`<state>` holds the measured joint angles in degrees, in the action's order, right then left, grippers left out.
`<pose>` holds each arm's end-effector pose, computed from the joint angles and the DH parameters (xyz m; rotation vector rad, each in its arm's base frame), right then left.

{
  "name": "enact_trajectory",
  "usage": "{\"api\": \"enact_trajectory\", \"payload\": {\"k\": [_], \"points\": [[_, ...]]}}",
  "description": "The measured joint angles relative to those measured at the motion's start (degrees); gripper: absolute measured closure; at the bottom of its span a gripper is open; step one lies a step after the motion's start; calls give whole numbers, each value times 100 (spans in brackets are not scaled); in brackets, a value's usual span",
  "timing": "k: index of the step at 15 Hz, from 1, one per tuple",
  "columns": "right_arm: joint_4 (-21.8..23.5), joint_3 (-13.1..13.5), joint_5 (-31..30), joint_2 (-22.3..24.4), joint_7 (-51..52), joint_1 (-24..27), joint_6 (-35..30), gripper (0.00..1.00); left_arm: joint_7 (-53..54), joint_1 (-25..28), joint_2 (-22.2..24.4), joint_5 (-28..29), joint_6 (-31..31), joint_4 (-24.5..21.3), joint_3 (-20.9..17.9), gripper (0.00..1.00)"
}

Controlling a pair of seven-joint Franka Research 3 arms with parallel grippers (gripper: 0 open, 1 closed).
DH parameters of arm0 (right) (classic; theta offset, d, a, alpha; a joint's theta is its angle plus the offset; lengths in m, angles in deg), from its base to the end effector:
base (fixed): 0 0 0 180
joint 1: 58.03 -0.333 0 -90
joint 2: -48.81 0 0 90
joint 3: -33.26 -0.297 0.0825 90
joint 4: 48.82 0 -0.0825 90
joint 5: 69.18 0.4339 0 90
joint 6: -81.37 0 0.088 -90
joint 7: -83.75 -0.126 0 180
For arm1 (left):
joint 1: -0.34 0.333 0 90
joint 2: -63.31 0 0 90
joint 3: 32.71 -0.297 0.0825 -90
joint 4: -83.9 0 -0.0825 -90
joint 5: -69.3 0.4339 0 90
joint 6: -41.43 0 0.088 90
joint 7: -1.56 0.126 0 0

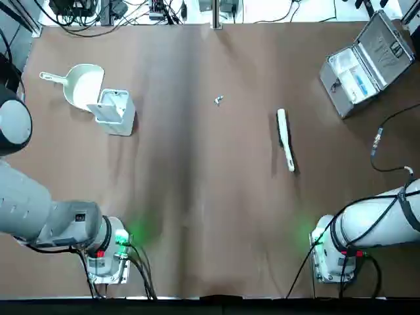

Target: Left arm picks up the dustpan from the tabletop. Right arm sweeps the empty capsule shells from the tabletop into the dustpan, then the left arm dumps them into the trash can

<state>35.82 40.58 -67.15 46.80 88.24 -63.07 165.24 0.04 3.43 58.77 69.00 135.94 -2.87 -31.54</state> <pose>0.6027 -0.0180 0.6048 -3.1065 -0.0644 0.0720 0.6360 0.0211 0.5742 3.1323 0.0946 0.0876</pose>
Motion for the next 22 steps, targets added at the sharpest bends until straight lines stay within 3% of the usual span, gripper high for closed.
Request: {"api": "enact_trajectory", "payload": {"k": [12,17,22], "points": [[178,7,1,46,1,-3,-64,1,0,114,-33,0,0,-14,-8,0],[1335,29,167,663,1,-1,198,2,5,580,-278,1,179,-30,-18,0],[2300,1,408,783,-1,-10,456,4,673,1026,-743,2,653,-37,-31,0]]}}
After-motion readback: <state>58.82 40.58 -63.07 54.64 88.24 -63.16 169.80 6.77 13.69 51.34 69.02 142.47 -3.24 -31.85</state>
